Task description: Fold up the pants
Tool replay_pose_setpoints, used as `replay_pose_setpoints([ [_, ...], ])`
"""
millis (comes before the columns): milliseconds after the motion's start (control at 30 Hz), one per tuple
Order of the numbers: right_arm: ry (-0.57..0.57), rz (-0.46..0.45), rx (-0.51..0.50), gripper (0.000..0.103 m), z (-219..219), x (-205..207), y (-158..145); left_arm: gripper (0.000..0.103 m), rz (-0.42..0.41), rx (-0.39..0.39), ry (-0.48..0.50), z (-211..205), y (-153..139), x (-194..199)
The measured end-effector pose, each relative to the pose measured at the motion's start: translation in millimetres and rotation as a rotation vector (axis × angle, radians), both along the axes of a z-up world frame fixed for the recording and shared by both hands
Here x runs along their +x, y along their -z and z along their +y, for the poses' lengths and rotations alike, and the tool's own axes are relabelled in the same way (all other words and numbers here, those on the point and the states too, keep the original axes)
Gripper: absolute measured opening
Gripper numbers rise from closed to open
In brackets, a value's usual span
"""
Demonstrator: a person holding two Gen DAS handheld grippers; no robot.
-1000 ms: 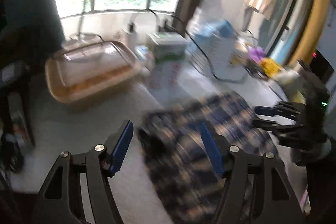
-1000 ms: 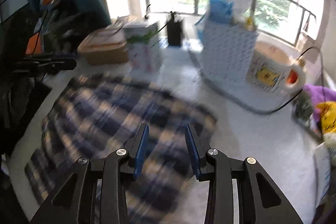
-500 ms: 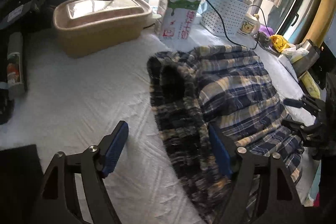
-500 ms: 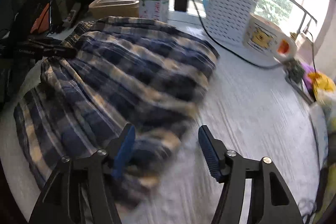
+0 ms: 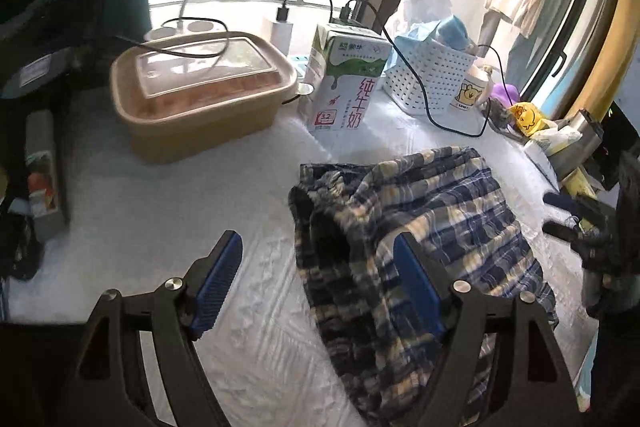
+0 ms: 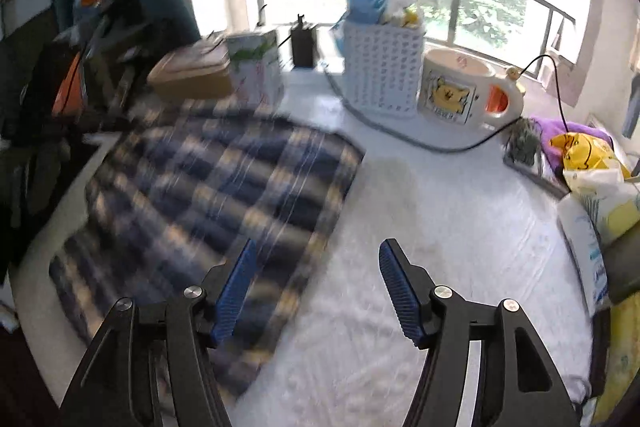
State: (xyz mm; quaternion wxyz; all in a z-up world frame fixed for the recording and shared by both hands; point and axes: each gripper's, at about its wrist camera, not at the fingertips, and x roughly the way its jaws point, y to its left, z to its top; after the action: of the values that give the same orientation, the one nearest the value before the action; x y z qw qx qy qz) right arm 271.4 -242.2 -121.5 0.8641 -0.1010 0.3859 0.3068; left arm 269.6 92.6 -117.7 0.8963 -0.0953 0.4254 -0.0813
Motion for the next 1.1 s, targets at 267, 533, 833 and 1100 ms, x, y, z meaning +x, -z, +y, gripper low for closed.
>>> replay_pose_setpoints([
  [267, 0.069, 0.104, 0.111, 0.066, 13.5, 63.3, 14.1, 0.078, 0.057, -0.024, 0.074, -6.8, 22.4, 41.9],
  [533, 0.024, 0.190, 0.126, 0.066, 29.8, 92.7, 41.3, 0.076, 0.044, -0.040, 0.194, -24.8, 37.2, 63.2],
  [833, -0.082, 0.203, 0.150, 0.057, 57.3, 103.9, 43.6, 0.025, 0.036, -0.002, 0.237, -43.7, 36.7, 68.0],
  [1100, -0.117, 0.121, 0.100, 0.019, 76.5, 84.4, 33.5, 0.017, -0.040, -0.030, 0.195, -37.4, 17.1, 47.7],
])
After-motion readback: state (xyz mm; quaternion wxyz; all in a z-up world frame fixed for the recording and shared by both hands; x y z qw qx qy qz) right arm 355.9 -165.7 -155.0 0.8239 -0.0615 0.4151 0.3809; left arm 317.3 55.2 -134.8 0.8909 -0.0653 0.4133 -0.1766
